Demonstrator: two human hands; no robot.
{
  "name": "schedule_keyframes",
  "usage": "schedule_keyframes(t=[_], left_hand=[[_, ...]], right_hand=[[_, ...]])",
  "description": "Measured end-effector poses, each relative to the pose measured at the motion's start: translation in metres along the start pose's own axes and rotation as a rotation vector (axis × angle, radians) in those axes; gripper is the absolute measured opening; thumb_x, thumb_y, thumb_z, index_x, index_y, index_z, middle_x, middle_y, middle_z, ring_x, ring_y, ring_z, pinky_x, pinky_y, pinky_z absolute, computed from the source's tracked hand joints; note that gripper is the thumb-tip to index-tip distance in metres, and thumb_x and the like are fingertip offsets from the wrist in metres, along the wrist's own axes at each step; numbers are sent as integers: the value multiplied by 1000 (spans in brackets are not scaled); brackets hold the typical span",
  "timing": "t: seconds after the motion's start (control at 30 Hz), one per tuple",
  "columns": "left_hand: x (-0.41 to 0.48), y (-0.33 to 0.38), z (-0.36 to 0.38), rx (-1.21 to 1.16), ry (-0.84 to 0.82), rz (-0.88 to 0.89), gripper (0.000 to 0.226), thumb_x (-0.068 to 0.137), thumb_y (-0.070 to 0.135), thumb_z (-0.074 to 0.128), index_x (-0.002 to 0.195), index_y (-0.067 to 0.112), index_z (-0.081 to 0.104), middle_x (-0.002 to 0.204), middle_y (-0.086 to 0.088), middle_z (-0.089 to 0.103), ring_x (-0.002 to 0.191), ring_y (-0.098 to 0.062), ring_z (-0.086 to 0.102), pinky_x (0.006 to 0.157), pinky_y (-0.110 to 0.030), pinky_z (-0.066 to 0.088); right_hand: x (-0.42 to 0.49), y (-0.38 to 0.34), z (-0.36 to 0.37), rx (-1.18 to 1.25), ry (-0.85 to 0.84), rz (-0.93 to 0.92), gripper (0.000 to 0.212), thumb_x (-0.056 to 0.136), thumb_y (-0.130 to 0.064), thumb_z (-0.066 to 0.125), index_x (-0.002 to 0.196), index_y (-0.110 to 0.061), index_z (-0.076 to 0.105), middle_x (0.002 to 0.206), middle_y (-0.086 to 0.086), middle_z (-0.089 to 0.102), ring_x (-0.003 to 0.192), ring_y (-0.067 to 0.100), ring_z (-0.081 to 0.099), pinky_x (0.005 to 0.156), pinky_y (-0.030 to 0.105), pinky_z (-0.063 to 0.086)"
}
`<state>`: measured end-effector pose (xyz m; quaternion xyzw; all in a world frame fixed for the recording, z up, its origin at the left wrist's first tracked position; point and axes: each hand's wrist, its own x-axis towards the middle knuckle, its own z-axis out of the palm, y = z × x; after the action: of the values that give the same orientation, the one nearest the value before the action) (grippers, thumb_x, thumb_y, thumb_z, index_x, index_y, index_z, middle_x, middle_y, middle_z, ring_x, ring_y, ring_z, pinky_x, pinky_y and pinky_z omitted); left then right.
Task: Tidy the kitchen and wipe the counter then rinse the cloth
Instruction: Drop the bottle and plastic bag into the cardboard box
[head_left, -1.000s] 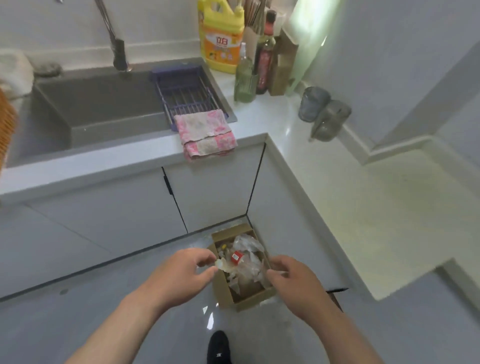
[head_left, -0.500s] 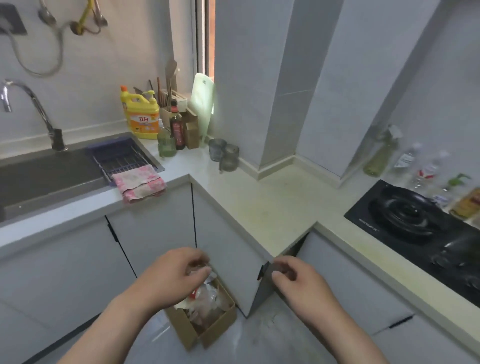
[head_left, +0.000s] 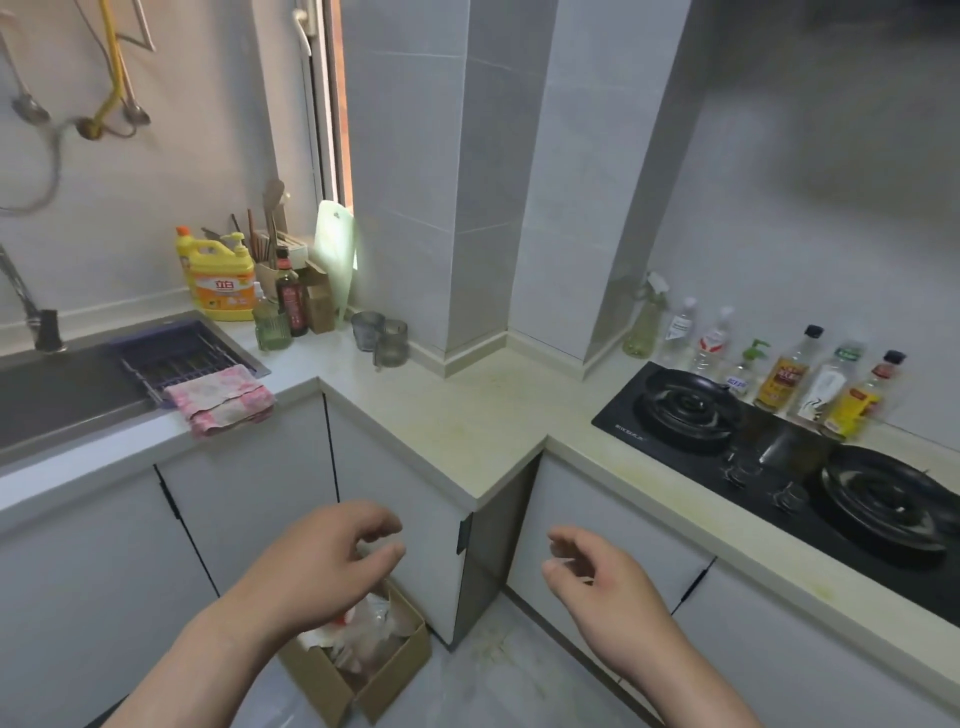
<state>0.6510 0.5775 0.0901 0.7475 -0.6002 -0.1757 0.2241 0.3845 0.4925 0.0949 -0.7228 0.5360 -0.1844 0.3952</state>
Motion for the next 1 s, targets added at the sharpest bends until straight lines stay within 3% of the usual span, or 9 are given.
schedule_keyframes(t=[0.17, 0.27, 0.37, 0.5, 0.7, 1.0], left_hand=[[-10, -26, -22, 13, 29, 10, 21, 94, 43, 56, 111, 36, 64, 106, 26, 60, 95, 9, 53, 76, -11, 41], [-9, -47, -37, 0, 47, 7, 8, 93, 41, 57, 101, 42, 59, 101, 27, 59, 91, 14, 51, 73, -6, 37], [-6, -71, -56, -10, 58, -18, 9, 93, 42, 58, 98, 46, 53, 101, 28, 58, 92, 13, 51, 79, -11, 40], [2, -105, -82, -19, 74, -36, 9, 92, 42, 58, 98, 48, 52, 103, 28, 59, 92, 16, 49, 84, -16, 44], [19, -150, -108, -27, 107, -65, 14, 92, 41, 60, 105, 39, 62, 105, 23, 62, 92, 12, 52, 86, -21, 46], [49, -198, -123, -73, 128, -116, 10, 91, 39, 61, 95, 46, 56, 101, 28, 61, 93, 16, 51, 81, -16, 43]], right_hand=[[5, -19, 15, -14, -16, -33, 32, 94, -29, 59, 126, -36, 56, 118, -19, 60, 109, -4, 55, 96, 20, 43], [15, -39, 32, -19, -29, -55, 27, 95, -30, 58, 118, -43, 52, 119, -19, 59, 110, -4, 54, 93, 18, 41], [29, -60, 52, -27, -33, -66, 26, 95, -31, 58, 115, -45, 51, 118, -21, 59, 108, -4, 55, 90, 18, 41], [50, -87, 83, -28, -35, -69, 33, 95, -31, 59, 127, -35, 56, 116, -21, 60, 105, -6, 55, 88, 16, 40], [84, -119, 119, -29, -47, -77, 36, 95, -31, 58, 131, -32, 54, 121, -18, 58, 110, 0, 55, 92, 21, 41], [150, -156, 154, -73, -95, -127, 39, 94, -33, 58, 132, -32, 54, 120, -18, 58, 109, 2, 56, 96, 26, 46]])
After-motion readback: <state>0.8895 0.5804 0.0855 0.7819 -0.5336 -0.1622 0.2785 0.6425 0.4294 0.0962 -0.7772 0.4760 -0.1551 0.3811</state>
